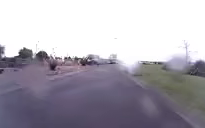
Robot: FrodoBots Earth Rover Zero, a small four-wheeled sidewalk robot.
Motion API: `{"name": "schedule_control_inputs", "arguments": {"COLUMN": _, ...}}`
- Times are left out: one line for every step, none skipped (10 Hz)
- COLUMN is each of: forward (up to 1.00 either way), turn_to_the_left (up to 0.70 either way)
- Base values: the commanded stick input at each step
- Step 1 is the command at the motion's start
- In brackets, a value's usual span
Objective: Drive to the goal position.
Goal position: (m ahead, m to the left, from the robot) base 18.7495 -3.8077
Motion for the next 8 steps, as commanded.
{"name": "schedule_control_inputs", "arguments": {"forward": 1.0, "turn_to_the_left": -0.36}}
{"name": "schedule_control_inputs", "arguments": {"forward": 1.0, "turn_to_the_left": 0.0}}
{"name": "schedule_control_inputs", "arguments": {"forward": 1.0, "turn_to_the_left": 0.0}}
{"name": "schedule_control_inputs", "arguments": {"forward": 1.0, "turn_to_the_left": 0.0}}
{"name": "schedule_control_inputs", "arguments": {"forward": 1.0, "turn_to_the_left": 0.0}}
{"name": "schedule_control_inputs", "arguments": {"forward": 1.0, "turn_to_the_left": 0.27}}
{"name": "schedule_control_inputs", "arguments": {"forward": 1.0, "turn_to_the_left": 0.34}}
{"name": "schedule_control_inputs", "arguments": {"forward": 1.0, "turn_to_the_left": 0.4}}
